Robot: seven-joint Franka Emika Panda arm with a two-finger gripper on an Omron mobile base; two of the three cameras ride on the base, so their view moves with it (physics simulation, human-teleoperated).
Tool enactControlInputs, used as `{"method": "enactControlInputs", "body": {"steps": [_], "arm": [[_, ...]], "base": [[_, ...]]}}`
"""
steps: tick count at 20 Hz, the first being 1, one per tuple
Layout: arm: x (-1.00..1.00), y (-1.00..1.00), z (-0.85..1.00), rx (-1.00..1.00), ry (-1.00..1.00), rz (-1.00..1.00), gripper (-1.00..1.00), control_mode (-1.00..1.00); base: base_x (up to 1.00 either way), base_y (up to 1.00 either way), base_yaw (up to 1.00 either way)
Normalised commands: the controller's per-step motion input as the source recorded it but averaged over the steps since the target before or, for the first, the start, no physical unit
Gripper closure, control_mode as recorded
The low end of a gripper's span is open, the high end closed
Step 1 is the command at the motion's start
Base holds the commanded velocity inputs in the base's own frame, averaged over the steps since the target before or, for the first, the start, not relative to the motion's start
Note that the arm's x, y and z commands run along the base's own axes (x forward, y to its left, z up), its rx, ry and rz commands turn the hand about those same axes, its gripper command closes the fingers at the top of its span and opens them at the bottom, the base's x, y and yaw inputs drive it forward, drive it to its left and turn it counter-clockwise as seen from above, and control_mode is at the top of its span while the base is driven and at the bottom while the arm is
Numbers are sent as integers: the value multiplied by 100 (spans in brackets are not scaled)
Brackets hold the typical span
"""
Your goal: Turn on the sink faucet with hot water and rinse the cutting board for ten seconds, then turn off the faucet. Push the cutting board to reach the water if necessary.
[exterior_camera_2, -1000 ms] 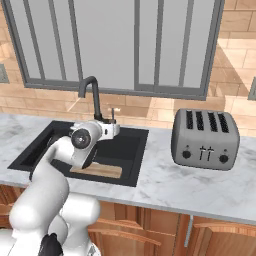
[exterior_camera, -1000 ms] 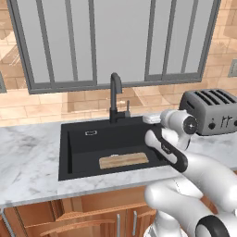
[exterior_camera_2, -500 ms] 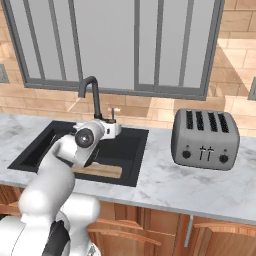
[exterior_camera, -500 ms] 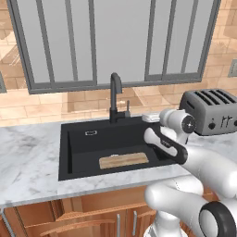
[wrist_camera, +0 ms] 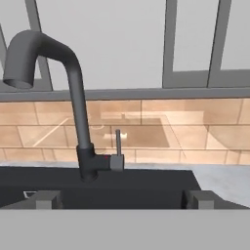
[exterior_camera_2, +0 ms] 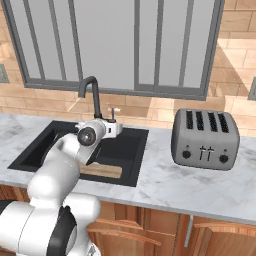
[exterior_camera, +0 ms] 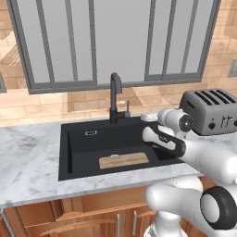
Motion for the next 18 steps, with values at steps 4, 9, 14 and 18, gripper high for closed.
{"method": "enactControlInputs", "body": {"steps": [4,9,14,18], "arm": [[14,0,-7,0,0,0,-100,-100],[15,0,-2,0,0,0,-100,-100],[17,0,-4,0,0,0,-100,-100],[17,0,-7,0,0,0,-100,-100]], "base": [[0,0,0],[0,0,0],[0,0,0],[0,0,0]]}}
